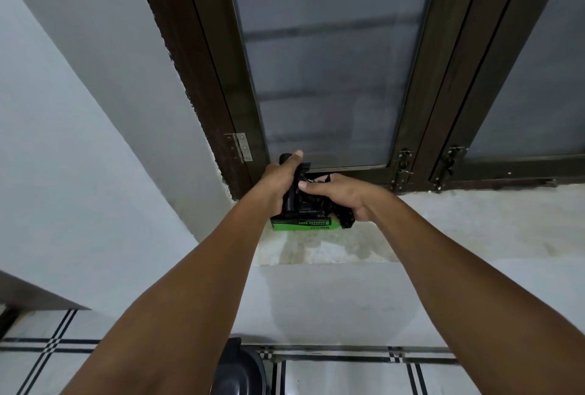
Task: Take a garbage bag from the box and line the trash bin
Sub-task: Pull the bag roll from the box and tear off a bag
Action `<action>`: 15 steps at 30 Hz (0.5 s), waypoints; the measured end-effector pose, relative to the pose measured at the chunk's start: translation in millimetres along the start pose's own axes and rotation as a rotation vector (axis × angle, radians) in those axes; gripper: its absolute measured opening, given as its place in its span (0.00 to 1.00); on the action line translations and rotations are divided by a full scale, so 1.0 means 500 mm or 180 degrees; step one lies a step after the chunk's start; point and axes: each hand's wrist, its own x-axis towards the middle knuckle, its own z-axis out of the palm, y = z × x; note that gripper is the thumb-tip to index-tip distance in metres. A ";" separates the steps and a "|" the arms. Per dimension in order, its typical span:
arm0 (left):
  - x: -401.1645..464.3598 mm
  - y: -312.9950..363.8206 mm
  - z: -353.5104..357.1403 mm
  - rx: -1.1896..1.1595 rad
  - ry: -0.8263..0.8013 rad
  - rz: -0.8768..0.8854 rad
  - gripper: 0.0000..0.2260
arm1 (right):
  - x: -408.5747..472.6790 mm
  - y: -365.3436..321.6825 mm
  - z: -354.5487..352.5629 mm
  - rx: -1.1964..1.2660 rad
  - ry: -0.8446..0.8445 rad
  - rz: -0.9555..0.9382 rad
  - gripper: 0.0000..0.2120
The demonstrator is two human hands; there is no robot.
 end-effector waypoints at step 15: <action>-0.011 -0.014 0.025 -0.1728 -0.0475 -0.0668 0.37 | 0.016 0.035 0.077 0.2267 0.0410 -0.0496 0.19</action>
